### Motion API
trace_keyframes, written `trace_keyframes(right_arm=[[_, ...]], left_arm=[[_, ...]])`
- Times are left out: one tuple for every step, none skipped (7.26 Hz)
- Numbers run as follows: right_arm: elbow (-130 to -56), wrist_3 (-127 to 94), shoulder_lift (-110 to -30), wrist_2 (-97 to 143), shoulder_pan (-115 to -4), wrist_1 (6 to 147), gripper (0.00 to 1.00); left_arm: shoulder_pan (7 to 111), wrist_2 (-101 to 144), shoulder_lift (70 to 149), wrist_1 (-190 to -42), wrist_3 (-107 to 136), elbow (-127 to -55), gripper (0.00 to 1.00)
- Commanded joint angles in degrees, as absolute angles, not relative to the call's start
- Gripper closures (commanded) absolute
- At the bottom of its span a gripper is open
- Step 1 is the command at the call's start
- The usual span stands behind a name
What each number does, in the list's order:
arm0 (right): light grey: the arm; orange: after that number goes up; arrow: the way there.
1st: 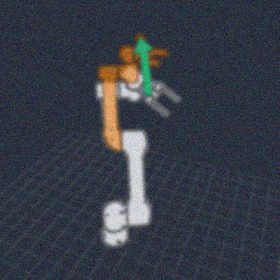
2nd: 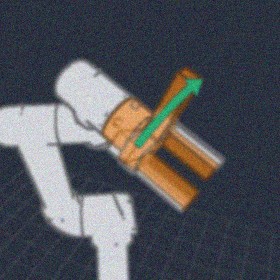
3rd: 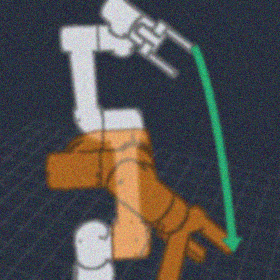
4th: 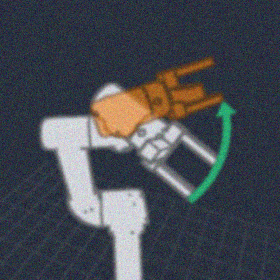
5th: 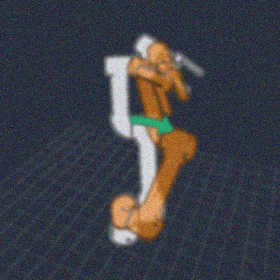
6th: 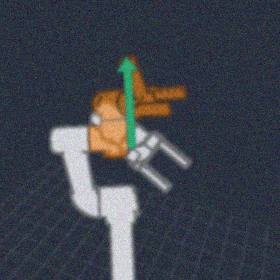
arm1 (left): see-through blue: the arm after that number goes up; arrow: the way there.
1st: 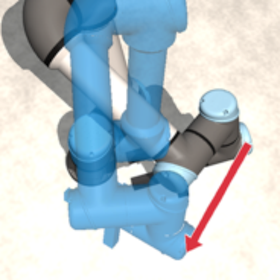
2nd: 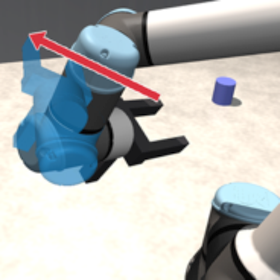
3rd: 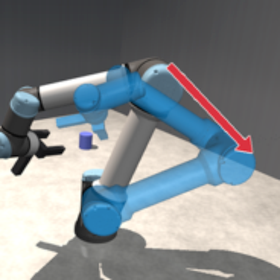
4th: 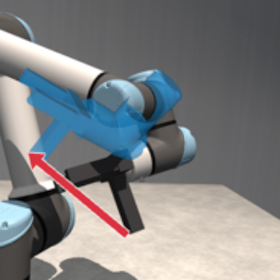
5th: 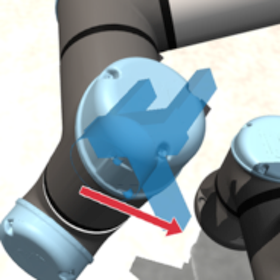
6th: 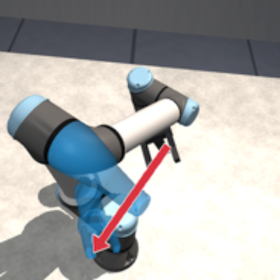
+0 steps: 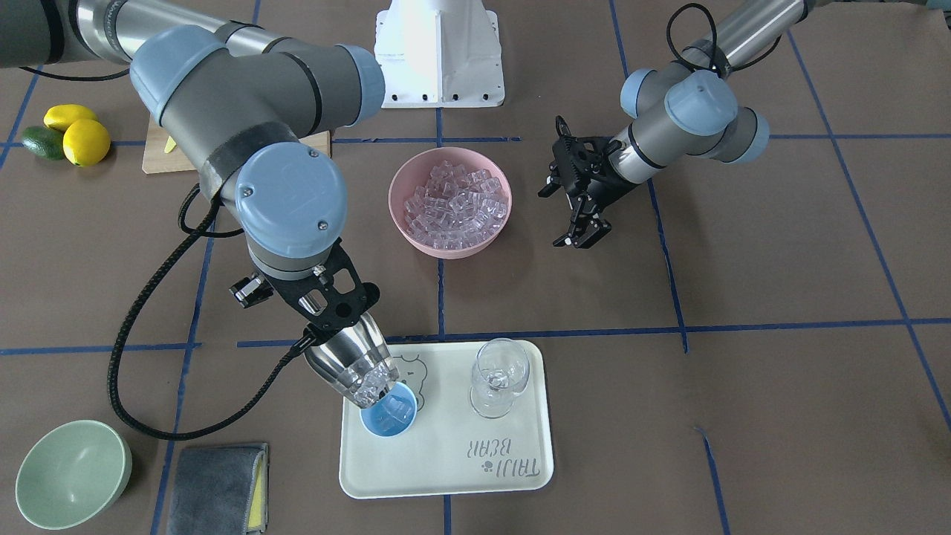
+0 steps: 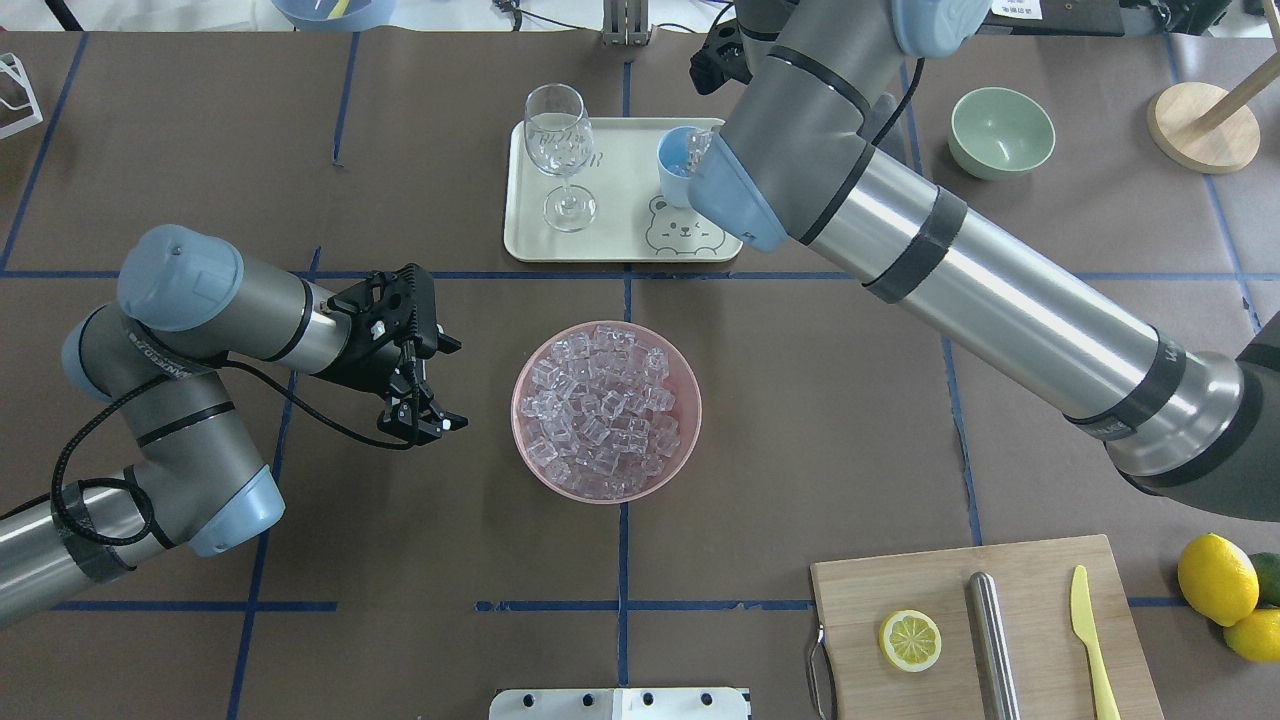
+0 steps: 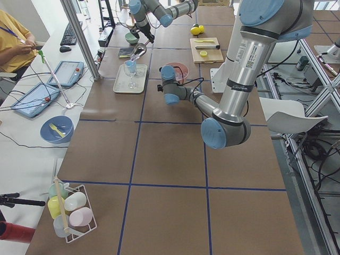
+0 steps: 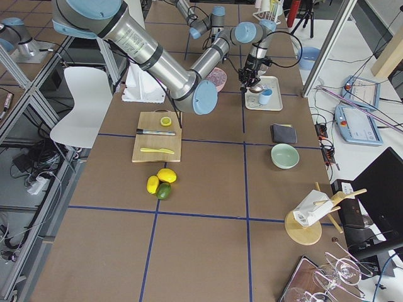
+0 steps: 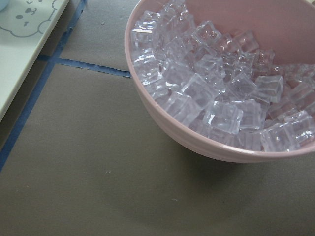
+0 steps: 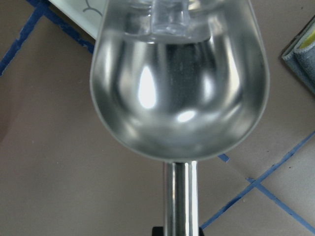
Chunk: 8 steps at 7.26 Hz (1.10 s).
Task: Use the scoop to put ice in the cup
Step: 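Tilt the scoop to pour the ice into the blue cup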
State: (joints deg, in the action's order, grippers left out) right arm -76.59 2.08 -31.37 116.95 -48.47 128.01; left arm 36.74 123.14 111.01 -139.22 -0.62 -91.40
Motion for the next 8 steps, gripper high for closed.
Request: trace_keyframes(right_arm=[[-72.8,3.7,-28.7,115.3,-48.4,129.5,1.0],[-71.5,6.7,-27.3,113.7,-48.4,131.8,1.0],[-71.0,8.5,-26.3,112.8,-48.4,133.5,1.0],[-71.1,9.0,-26.3,112.8,-48.4,133.6,1.0],[-72.9,8.1,-26.8,113.1,-48.4,133.7,1.0],[-78.0,6.5,-29.6,113.4,-48.6,133.9,1.0],[-86.4,0.6,-35.6,113.5,-48.6,133.1,1.0],[-95.0,-6.1,-41.7,113.5,-48.5,131.5,1.0]], left_arm=[[36.7,123.0,111.1,-139.2,-0.6,-91.4,0.0],[36.7,123.1,111.1,-139.2,-0.6,-91.4,0.0],[36.7,123.1,111.3,-139.2,-0.6,-91.4,0.0],[36.7,123.0,111.3,-139.2,-0.6,-91.4,0.0],[36.7,123.2,111.1,-139.2,-0.6,-91.4,0.0],[37.1,123.2,111.0,-139.2,-0.7,-91.5,0.0],[37.3,123.3,111.0,-139.2,-0.7,-91.9,0.0],[37.6,123.3,111.0,-139.2,-0.7,-92.1,0.0]])
